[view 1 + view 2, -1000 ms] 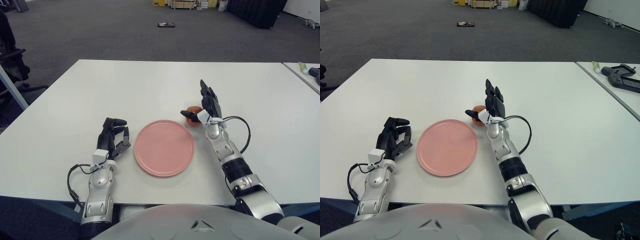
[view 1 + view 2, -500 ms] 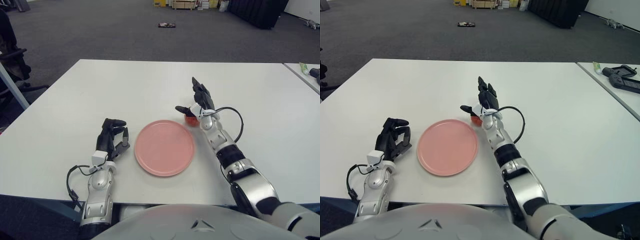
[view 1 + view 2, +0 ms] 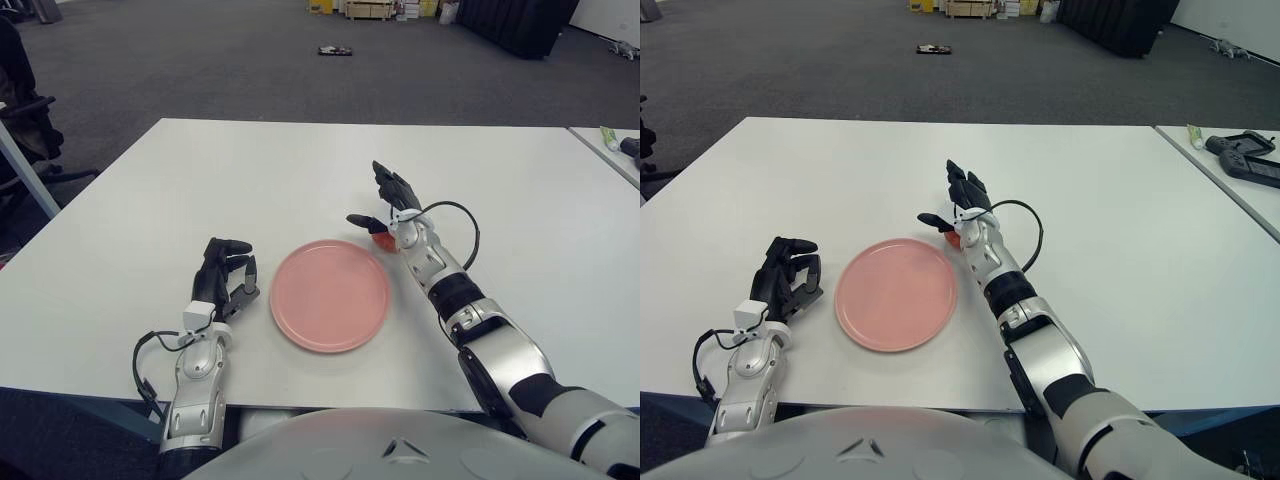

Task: Put the apple into the plate.

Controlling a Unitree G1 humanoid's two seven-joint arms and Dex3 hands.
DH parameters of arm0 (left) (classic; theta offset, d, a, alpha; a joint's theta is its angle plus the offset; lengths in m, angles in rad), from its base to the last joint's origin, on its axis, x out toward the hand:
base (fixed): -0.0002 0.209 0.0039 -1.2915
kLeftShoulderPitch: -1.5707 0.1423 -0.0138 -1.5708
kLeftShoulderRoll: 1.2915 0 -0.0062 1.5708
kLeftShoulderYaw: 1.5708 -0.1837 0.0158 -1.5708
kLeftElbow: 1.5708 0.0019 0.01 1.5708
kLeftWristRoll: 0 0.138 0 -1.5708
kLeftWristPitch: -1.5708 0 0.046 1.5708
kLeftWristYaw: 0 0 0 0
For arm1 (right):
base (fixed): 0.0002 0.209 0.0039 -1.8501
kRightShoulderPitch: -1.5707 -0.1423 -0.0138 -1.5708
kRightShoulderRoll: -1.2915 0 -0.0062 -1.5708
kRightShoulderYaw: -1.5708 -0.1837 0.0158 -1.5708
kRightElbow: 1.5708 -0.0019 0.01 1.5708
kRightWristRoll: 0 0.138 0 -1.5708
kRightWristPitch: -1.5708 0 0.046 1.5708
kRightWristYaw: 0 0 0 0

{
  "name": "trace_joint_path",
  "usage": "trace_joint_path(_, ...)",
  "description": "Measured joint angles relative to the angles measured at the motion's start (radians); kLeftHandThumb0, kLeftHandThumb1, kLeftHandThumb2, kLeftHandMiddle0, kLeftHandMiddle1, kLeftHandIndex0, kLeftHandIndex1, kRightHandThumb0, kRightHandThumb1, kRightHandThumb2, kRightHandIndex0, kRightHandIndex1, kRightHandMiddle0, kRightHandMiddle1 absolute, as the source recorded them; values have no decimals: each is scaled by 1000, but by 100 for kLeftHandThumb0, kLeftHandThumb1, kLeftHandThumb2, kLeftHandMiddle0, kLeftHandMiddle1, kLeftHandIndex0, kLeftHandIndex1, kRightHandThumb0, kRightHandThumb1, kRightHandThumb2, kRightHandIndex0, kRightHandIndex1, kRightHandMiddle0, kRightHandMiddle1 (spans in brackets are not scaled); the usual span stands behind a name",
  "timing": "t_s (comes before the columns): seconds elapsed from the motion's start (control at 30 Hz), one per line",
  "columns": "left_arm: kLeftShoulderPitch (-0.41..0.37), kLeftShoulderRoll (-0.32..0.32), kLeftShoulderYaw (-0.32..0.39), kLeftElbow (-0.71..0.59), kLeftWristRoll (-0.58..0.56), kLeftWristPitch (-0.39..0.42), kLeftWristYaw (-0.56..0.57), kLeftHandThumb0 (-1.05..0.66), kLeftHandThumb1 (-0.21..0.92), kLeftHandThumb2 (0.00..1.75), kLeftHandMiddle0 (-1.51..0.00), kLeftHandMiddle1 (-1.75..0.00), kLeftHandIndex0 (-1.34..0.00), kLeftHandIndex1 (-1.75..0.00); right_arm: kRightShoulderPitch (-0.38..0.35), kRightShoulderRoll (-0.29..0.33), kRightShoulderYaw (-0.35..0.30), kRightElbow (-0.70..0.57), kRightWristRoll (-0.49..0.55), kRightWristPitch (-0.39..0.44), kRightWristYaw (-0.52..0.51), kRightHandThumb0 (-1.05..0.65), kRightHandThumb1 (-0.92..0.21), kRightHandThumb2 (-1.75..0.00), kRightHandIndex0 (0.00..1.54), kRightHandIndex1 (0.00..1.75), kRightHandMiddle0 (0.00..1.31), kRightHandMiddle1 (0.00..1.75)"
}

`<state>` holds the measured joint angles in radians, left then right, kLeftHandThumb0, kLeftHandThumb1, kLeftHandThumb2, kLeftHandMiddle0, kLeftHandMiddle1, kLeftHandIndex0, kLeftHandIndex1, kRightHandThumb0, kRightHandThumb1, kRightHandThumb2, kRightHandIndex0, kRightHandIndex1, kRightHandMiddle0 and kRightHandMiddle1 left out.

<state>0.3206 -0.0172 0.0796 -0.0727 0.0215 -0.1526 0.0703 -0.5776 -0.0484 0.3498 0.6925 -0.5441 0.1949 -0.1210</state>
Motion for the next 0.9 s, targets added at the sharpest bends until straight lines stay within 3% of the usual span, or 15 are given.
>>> trace_joint_path(0.47,1,2,4,-9,2,10,0,-38,72,81,-60,-143,-32,-175,24,-57,77,-158,-72,242,163,-81,-42,-80,0,0,0,0)
trace_joint_path(0.63,1,1,5,-13,4,23,0,-38,72,81,-59,-143,-31,-175,69,-93,111,-250,-117,306,214,-80,-43,-81,0,0,0,0)
trace_joint_path(0.9,2,-1,9,-15,1,26,0,-38,72,80,-59,-143,-31,-175,180,-206,130,-448,-172,374,310,-80,-44,-81,0,0,0,0)
